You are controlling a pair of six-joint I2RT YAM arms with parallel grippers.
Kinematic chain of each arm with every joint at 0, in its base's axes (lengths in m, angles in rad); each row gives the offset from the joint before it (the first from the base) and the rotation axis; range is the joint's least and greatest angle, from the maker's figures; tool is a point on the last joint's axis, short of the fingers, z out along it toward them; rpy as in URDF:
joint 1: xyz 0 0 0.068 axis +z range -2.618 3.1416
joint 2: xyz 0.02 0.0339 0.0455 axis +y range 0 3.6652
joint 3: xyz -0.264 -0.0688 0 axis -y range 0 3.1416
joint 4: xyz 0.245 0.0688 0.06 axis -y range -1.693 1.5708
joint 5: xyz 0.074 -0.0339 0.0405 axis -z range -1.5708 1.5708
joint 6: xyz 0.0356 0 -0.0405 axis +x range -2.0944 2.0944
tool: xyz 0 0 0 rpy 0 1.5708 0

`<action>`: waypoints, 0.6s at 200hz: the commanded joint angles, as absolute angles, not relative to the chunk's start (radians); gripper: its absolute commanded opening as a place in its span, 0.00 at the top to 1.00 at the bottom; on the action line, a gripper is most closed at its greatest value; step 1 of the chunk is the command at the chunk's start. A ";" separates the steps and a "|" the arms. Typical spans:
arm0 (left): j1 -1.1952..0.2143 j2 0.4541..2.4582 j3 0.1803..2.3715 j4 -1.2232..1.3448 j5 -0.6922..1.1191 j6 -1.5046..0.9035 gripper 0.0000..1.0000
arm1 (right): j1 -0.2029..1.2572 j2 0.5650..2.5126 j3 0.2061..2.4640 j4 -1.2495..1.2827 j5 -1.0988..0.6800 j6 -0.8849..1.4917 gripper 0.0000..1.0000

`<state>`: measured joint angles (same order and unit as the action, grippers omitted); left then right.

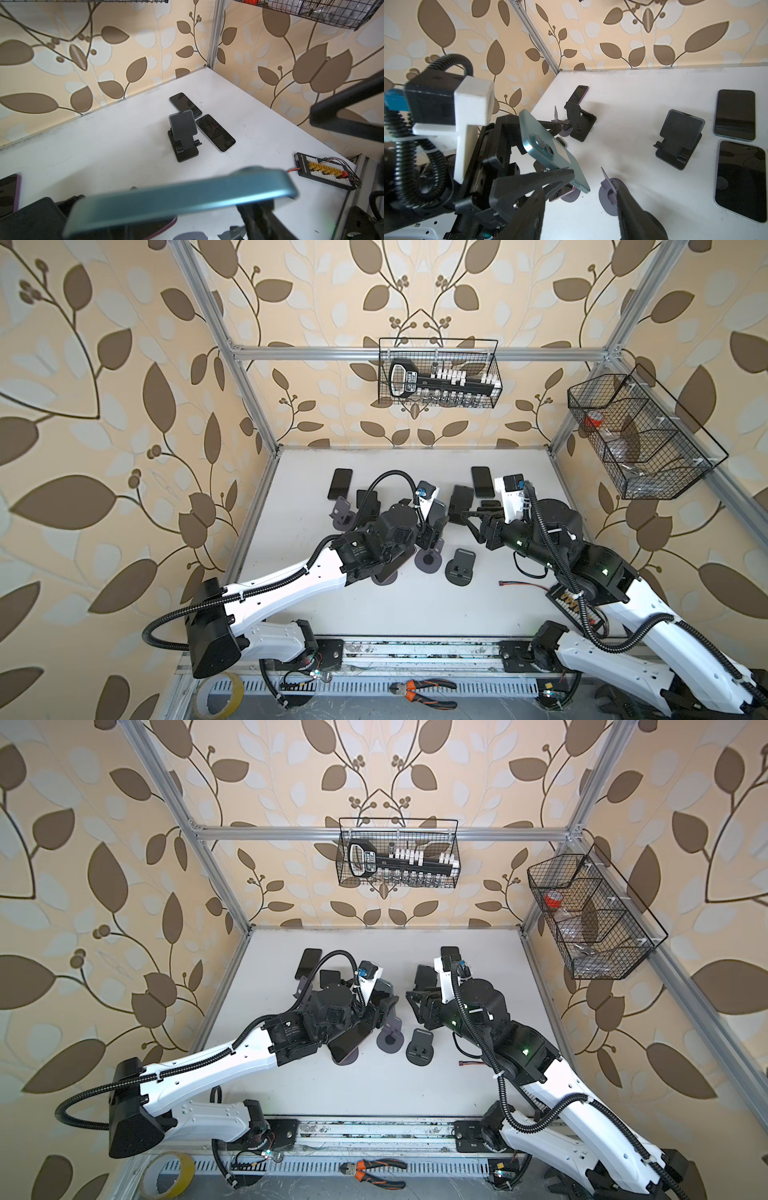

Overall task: Remove the phone from the phone stand
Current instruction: Remove the phone from the phone stand, then place the phone at the top-center of the table.

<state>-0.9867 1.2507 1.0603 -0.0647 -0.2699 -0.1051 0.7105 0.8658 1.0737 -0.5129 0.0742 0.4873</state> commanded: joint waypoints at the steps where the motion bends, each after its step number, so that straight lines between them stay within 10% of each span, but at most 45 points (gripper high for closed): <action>1: -0.979 1.192 1.120 -0.049 -0.291 -0.082 0.39 | 0.708 0.867 1.100 -0.484 0.095 0.460 0.43; 120: -0.780 1.209 1.200 -0.147 -0.142 -0.099 0.42 | 0.707 0.887 1.095 -0.479 0.147 0.420 0.42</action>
